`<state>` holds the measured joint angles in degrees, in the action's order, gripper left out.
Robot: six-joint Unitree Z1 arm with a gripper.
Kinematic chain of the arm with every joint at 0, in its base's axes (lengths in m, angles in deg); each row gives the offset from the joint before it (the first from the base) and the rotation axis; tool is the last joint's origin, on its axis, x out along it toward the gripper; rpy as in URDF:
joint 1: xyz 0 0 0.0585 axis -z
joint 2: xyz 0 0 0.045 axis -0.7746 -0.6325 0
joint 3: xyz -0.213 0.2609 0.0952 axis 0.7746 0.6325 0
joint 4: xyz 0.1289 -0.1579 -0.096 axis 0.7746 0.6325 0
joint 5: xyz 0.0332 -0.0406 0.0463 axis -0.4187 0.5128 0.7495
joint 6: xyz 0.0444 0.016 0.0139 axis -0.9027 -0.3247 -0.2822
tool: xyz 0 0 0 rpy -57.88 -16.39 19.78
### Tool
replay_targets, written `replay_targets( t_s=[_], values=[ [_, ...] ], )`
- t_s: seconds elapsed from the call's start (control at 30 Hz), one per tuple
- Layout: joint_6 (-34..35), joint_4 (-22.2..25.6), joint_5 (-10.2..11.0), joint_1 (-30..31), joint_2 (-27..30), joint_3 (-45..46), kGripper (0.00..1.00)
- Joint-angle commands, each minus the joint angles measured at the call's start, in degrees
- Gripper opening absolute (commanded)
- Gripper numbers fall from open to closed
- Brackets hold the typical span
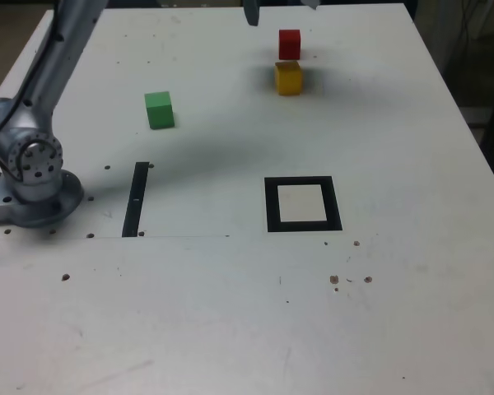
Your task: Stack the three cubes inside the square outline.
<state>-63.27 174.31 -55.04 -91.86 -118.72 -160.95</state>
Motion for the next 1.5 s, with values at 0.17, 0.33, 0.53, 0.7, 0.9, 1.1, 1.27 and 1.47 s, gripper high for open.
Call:
replay_targets(
  t_s=[0.17, 0.33, 0.53, 0.7, 0.9, 1.1, 1.27, 1.47],
  values=[
    [-0.22, 0.7, 1.53, -0.26, -6.42, -3.25, 0.97],
    [-0.21, 0.46, 3.02, -0.22, -8.9, -5.62, 0.95],
    [-0.27, 0.15, 3.8, -0.16, -10.85, -7.62, 0.94],
    [-0.28, -0.57, 3.8, -0.13, -12.37, -8.87, 0.93],
    [-0.29, -0.79, 4.04, -0.13, -14.31, -10.68, 0.87],
    [-0.34, -0.79, 3.89, -0.13, -14.64, -10.89, 0.77],
    [-0.47, -0.95, 3.86, -0.13, -14.68, -11.42, 0.63],
    [-0.71, -1.34, 4.0, -0.13, -14.96, -12.35, 0.53]
  ],
)
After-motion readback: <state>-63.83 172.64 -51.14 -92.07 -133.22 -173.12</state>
